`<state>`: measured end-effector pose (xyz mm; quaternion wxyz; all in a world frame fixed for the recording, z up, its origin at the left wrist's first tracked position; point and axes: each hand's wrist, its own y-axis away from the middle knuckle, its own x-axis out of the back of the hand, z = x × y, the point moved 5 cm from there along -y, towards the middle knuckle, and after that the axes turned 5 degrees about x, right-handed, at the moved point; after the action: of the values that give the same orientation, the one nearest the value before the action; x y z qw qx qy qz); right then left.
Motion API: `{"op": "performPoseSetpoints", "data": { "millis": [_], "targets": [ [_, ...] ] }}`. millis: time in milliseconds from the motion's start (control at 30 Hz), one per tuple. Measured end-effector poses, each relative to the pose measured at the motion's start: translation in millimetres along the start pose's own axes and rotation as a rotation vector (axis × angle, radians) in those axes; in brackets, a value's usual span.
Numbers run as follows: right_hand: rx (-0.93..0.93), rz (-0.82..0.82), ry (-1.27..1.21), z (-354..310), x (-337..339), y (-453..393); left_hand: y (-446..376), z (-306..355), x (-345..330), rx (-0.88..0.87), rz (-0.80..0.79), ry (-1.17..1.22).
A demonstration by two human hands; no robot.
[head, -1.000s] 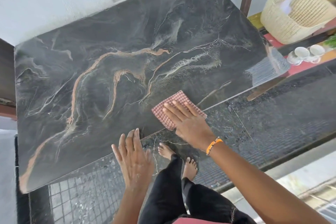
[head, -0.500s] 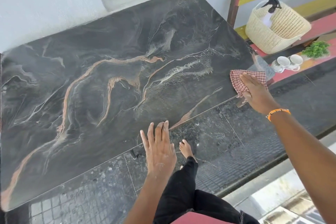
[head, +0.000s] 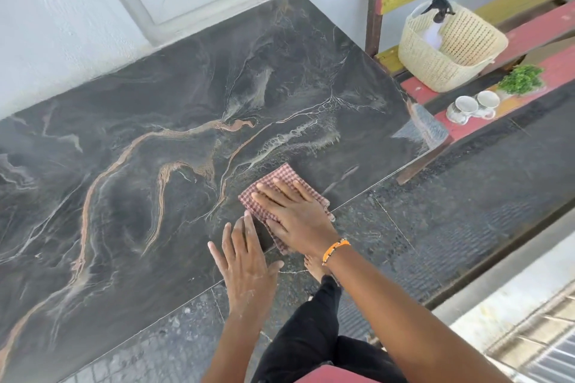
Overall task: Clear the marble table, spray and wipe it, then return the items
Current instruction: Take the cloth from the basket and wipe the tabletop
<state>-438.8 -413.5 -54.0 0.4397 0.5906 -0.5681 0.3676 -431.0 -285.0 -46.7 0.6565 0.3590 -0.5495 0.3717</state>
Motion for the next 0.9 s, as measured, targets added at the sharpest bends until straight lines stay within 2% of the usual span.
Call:
{"op": "performPoseSetpoints", "data": {
  "millis": [67,300,433,533,633,733,900],
  "targets": [
    [-0.064,0.029,-0.011,33.1,9.5,0.7,-7.0,13.8,-0.1,-0.039,-0.001,-0.026],
    [-0.463,0.129,0.029,188.9,60.8,14.7,-30.2,76.7,-1.9,-0.221,-0.026,-0.017],
    [-0.674,0.219,-0.05,243.2,77.9,50.0,-43.5,101.3,-2.7,-0.246,-0.086,0.009],
    [-0.777,0.317,-0.085,243.5,77.0,79.1,-51.9,109.9,-3.7,-0.255,-0.115,0.014],
    [-0.776,0.364,-0.123,204.5,61.6,87.7,-56.9,99.4,3.5,-0.212,-0.137,0.065],
    [-0.724,0.308,-0.115,165.2,45.7,68.7,-57.5,80.8,10.0,-0.096,-0.19,0.209],
    [-0.514,0.191,-0.081,123.0,36.6,17.6,-47.4,44.1,16.6,0.121,-0.126,0.288]
  ]
}}
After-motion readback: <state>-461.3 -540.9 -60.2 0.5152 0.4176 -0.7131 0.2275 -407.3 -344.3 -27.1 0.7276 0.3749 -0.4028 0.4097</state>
